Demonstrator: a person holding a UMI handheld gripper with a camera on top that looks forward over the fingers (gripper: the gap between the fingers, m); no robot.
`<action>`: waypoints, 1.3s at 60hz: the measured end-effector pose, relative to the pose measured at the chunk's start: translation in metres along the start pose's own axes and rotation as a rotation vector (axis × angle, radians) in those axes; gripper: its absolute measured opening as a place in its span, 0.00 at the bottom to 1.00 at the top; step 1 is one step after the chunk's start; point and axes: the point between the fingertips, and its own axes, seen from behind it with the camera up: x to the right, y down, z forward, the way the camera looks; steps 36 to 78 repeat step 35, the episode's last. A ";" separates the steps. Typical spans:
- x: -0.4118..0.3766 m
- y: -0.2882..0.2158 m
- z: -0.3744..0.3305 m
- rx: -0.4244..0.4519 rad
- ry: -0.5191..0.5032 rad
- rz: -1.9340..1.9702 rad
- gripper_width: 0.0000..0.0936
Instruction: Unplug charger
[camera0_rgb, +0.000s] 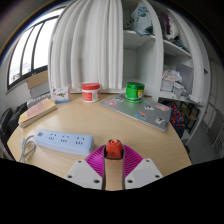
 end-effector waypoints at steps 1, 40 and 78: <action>0.001 0.001 0.001 -0.003 0.004 0.002 0.24; 0.035 -0.005 -0.076 0.078 -0.090 0.033 0.90; 0.035 -0.005 -0.076 0.078 -0.090 0.033 0.90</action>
